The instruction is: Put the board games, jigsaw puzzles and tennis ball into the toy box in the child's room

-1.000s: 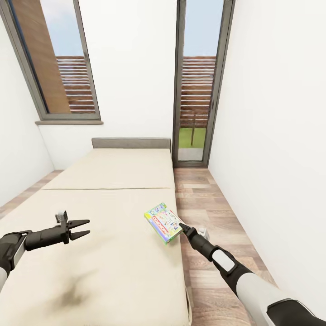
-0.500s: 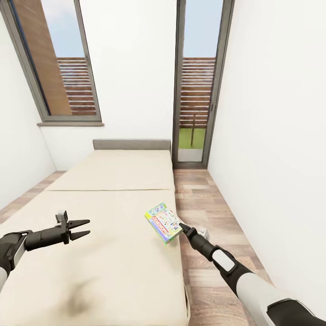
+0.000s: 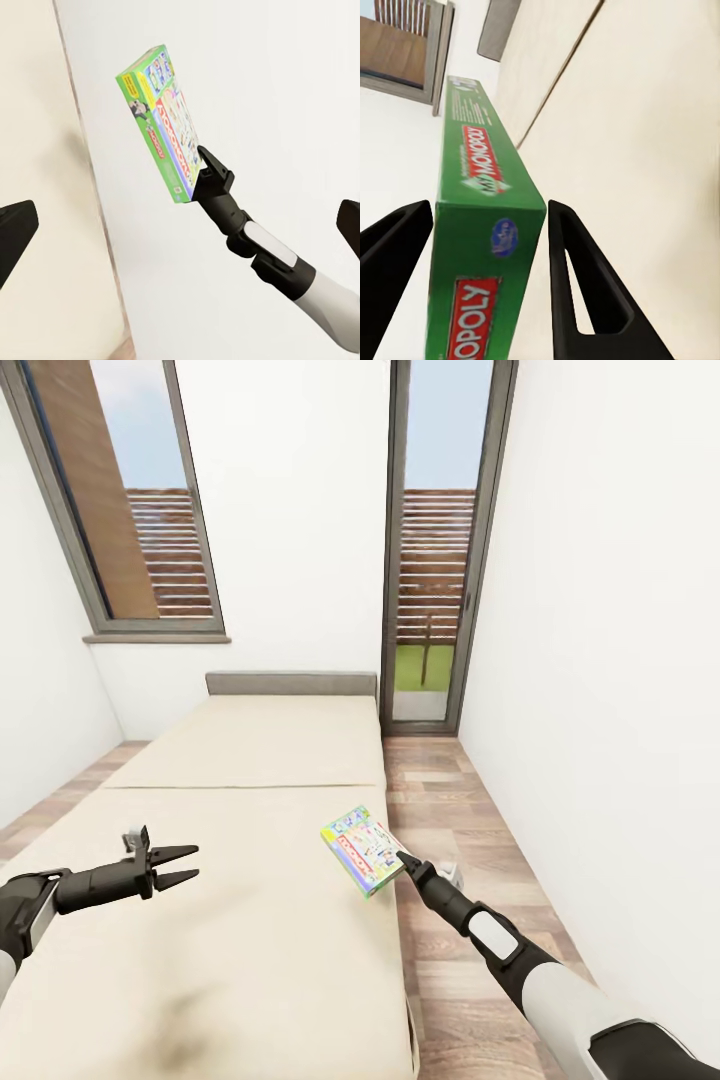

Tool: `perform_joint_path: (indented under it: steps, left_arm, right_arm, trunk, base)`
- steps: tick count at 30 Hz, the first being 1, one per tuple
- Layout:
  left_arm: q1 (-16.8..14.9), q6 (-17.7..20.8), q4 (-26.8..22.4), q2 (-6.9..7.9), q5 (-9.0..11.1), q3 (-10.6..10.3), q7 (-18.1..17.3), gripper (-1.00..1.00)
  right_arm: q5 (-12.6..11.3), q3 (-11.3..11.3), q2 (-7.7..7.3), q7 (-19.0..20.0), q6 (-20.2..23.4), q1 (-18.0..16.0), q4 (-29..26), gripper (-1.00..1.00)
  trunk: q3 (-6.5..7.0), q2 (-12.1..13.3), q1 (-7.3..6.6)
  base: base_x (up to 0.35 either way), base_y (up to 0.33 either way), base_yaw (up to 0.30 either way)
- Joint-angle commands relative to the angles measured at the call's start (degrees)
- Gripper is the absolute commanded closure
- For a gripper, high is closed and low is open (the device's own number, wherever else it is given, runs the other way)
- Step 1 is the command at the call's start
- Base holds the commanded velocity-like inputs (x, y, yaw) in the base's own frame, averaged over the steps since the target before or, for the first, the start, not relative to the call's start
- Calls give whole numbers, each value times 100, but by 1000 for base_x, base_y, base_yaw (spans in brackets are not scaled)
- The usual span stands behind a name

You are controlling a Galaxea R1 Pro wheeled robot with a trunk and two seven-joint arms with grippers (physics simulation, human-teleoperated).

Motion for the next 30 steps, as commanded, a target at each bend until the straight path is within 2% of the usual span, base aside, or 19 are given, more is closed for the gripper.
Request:
perform_joint_path:
  steps: [1,10,18,30]
  left_arm:
    - [-4,60,-1,-2,-25,8,-32,-100]
    - [-4,54,0,-1,-25,2,-23,-100]
    - [-3,37,-1,-8,-25,9,-14,-100]
    - [-4,25,7,-9,-28,2,-12,-100]
  right_arm:
    - [-59,24,-2,11,29,-4,5,100]
    - [-66,-22,-2,-1,-218,-4,5,100]
    - [-68,6,-45,-77,-170,-4,5,100]
    - [-79,-13,-51,121,-180,-4,5,100]
  trunk:
    - [13,39,-23]
    - [174,400,-221]
    - [318,721,-397]
    - [534,1202,-660]
  base:
    - [0,0,0]
    - [0,0,0]
    - [0,0,0]
    - [0,0,0]
